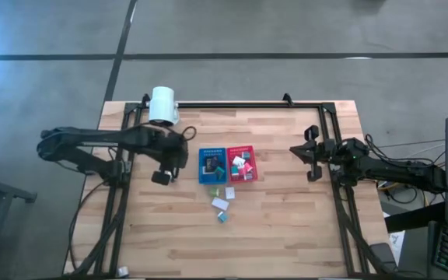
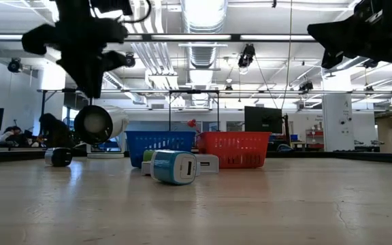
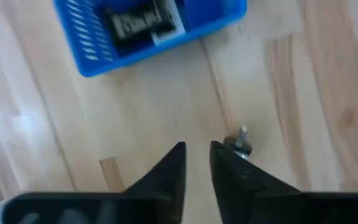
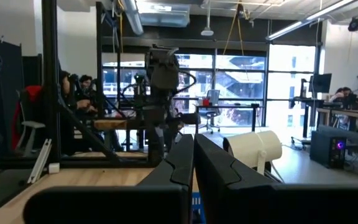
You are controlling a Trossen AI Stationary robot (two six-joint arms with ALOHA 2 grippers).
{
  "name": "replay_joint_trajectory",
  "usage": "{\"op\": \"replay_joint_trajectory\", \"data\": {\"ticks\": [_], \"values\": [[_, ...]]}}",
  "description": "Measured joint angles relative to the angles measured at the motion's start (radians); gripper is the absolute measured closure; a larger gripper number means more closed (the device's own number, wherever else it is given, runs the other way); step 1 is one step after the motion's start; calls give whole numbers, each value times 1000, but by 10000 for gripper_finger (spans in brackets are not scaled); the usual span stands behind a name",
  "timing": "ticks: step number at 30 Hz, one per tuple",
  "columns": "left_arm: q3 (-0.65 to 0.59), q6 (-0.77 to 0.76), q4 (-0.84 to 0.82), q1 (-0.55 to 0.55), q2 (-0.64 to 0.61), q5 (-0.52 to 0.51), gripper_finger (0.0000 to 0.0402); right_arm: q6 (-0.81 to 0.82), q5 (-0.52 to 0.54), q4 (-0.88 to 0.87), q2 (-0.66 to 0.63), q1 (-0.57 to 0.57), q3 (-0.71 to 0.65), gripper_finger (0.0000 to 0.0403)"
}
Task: Pick & Place Office items
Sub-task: Put the white black charger adapter into the red bin
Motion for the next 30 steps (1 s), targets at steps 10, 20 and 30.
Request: {"op": "replay_joint_trajectory", "data": {"ticks": [10,20,30], "values": [[-93,145,11,-6,99,128,188,-23,0,-34,-2,0,0,394],[-234,208,117,-18,110,105,117,-23,0,-35,-2,0,1,394],[-315,213,234,-18,120,98,119,-23,0,-50,-1,0,11,394]]}}
